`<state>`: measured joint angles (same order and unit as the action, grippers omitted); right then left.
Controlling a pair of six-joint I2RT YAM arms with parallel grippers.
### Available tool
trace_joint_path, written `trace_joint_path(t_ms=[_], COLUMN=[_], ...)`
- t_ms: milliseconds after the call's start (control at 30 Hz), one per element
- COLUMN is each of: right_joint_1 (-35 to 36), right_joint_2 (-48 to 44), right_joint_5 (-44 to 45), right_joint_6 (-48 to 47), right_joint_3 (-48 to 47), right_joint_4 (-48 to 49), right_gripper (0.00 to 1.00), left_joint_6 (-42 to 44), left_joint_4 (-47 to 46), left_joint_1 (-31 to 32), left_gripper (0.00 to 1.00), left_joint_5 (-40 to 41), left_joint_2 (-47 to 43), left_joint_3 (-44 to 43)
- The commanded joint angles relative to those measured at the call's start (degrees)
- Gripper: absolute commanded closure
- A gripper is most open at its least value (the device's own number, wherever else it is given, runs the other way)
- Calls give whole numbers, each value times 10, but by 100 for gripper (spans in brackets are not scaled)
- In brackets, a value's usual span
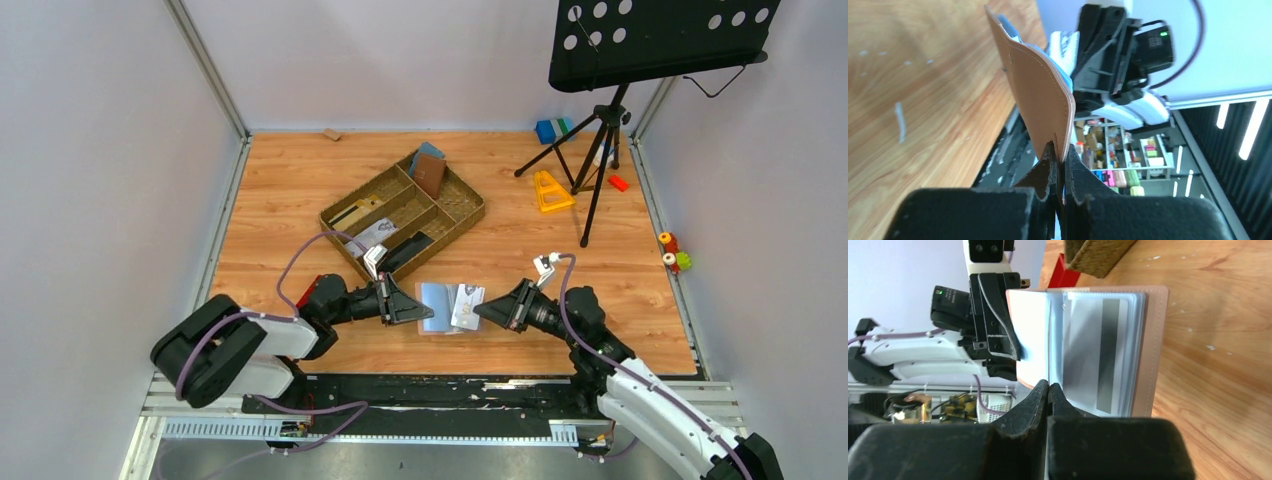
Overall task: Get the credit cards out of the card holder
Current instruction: Remove the credit card from the card holder, then place the credit card in the storage box.
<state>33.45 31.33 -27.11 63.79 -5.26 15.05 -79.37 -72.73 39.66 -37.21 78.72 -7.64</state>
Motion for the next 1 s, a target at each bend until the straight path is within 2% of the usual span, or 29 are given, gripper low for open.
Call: trace_joint_path(t_ms=[0, 100, 167, 300, 367, 567, 633, 767, 867, 967], right_joint_1=[-4, -4, -4, -4, -4, 14, 29, 78, 117, 133], right_joint_2=[2, 33, 63, 140, 190, 345, 387, 463, 534, 591], right_joint_5=[49, 76, 86, 89, 83, 70, 94, 170, 224, 233], right_joint_6=[-80, -129, -158, -190, -195, -202, -176, -106, -72, -47], right_joint_3=[-63, -113, -146, -204, -235, -362, -390, -415, -461, -489], right_joint_4=[-106, -138, -148, -134, -109, -94, -82, 8, 27, 65], right_gripper=[100, 100, 100, 100, 100, 100, 100, 100, 100, 100], left_joint_6=[160, 262, 312, 387, 401, 379, 369, 338, 313, 300], left_joint_4=[300, 513, 619, 815, 878, 970, 988, 1041, 1067, 1064], left_joint_1=[-1, -1, -1, -1, -1, -1, -1, -1, -1, -1], left_gripper=[100, 100, 100, 100, 100, 100, 100, 100, 100, 100], left_joint_5=[19, 57, 96, 175, 215, 298, 317, 378, 422, 429], left_joint_2=[-75, -131, -170, -227, -243, -287, -302, -337, -380, -426], left_joint_3=[-41, -72, -90, -129, -142, -133, -126, -118, -104, -82])
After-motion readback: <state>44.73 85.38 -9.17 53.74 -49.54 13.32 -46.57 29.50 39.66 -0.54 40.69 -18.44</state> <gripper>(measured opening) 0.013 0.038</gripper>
